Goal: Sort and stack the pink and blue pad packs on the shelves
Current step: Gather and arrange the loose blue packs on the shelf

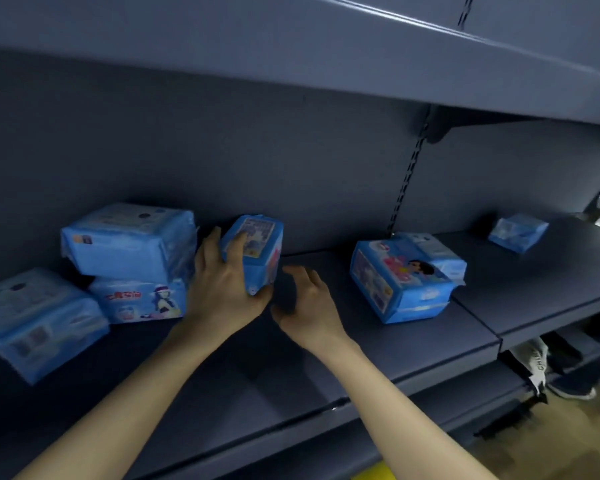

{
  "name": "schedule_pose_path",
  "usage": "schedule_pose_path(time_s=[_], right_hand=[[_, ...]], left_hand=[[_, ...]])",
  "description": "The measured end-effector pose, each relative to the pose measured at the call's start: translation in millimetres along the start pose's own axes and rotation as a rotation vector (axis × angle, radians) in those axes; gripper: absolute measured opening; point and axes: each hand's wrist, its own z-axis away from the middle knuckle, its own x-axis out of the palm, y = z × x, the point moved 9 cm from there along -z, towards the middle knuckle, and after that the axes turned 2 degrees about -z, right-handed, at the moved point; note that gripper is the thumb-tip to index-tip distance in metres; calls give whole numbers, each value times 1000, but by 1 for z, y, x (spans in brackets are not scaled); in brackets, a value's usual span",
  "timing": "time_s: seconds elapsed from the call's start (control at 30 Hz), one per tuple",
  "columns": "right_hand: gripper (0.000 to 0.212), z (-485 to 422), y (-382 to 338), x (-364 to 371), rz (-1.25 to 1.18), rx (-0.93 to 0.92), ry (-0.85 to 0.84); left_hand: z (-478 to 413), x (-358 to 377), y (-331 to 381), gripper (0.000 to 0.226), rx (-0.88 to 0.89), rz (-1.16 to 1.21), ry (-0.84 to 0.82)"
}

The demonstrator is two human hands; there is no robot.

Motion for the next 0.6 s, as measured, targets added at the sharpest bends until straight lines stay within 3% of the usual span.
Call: schedule_pose_path(time_s=[0.2,0.33,0.6], right_hand=[[64,-10,12,-3,-3,-69,-116],[65,-11,19,-2,-13,-107,-184],[67,-17,30,7,-45,-128,-294]], left_hand=[[-7,22,-17,116,-217,147,96],[-8,22,-20,115,-277,210,219],[-12,19,-22,110,-348,243,237]])
